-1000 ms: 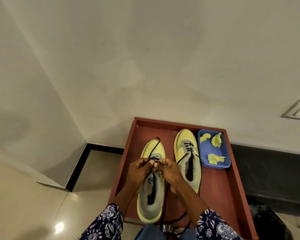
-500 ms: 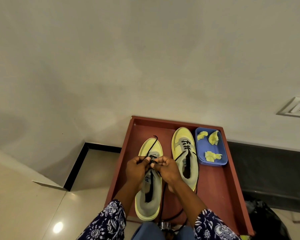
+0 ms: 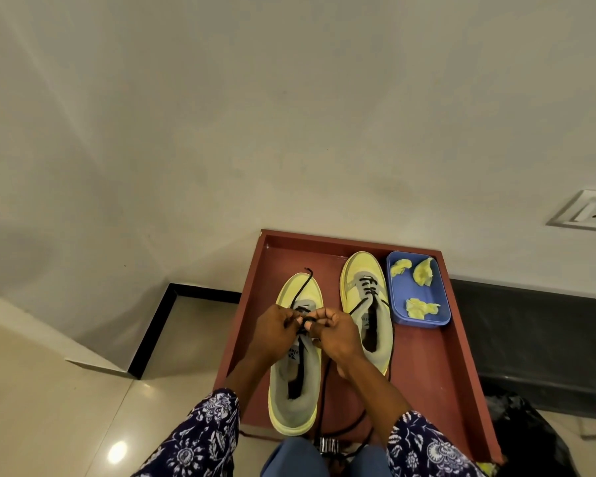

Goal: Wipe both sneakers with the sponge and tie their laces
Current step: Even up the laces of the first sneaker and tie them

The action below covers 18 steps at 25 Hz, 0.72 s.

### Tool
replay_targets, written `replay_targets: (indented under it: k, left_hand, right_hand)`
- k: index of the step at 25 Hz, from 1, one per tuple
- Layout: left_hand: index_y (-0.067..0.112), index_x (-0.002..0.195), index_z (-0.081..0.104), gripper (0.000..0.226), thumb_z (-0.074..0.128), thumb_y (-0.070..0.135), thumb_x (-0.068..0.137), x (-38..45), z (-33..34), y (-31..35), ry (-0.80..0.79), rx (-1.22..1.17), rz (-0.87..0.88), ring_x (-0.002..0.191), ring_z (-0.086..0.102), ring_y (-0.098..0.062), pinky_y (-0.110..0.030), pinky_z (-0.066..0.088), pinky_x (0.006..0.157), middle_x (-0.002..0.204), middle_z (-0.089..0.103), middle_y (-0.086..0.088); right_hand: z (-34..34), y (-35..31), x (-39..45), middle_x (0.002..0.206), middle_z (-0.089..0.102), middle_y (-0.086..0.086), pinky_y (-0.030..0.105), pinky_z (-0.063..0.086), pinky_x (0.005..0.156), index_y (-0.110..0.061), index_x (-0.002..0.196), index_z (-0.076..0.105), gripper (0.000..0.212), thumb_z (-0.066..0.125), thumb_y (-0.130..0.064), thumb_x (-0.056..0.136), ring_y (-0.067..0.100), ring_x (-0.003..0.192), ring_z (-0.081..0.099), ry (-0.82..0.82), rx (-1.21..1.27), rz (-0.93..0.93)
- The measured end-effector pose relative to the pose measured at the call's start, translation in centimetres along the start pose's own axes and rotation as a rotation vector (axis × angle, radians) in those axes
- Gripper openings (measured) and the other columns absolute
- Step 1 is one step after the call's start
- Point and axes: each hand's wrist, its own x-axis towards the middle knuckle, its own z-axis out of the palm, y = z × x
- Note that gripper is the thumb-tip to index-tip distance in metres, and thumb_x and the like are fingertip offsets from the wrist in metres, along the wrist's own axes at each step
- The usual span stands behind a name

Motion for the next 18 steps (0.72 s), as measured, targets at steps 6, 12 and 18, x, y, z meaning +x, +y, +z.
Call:
replay_targets:
  k: [6, 12, 18]
  left_hand:
    - [0.003, 0.104, 0.065, 0.02, 0.061, 0.009, 0.086, 0.2, 0.5, -0.7, -0.02, 0.114, 0.03, 0.098, 0.05, -0.016, -0.012, 0.033, 0.078, 0.101, 0.046, -0.004]
    - [-0.006, 0.079, 0.064, 0.019, 0.059, 0.011, 0.086, 0.7, 0.5, -0.8, -0.09, 0.038, -0.024, 0.076, 0.041, -0.01, -0.026, 0.037, 0.07, 0.08, 0.045, -0.004]
    - [0.008, 0.076, 0.054, 0.023, 0.047, 0.019, 0.095, 0.9, 0.5, -1.0, -0.295, -0.202, -0.268, 0.075, 0.048, -0.021, -0.035, 0.039, 0.07, 0.077, 0.054, -0.01]
  right_hand:
    - [0.5, 0.2, 0.0, 0.074, 0.065, 0.001, 0.04, 0.056, 0.08, -0.02, 0.084, 0.065, 0.015, 0.062, -0.006, 0.084, 0.022, 0.079, 0.065, 0.081, -0.108, -0.065]
    - [0.6, 0.1, 0.1, 0.076, 0.066, 0.0, 0.039, 0.055, 0.083, -0.018, 0.089, 0.066, 0.012, 0.061, -0.008, 0.085, 0.017, 0.079, 0.064, 0.096, -0.124, -0.066]
    - [0.8, 0.1, 0.4, 0.076, 0.066, 0.004, 0.044, 0.055, 0.083, -0.023, 0.085, 0.064, 0.014, 0.061, -0.009, 0.085, 0.022, 0.08, 0.065, 0.082, -0.133, -0.04]
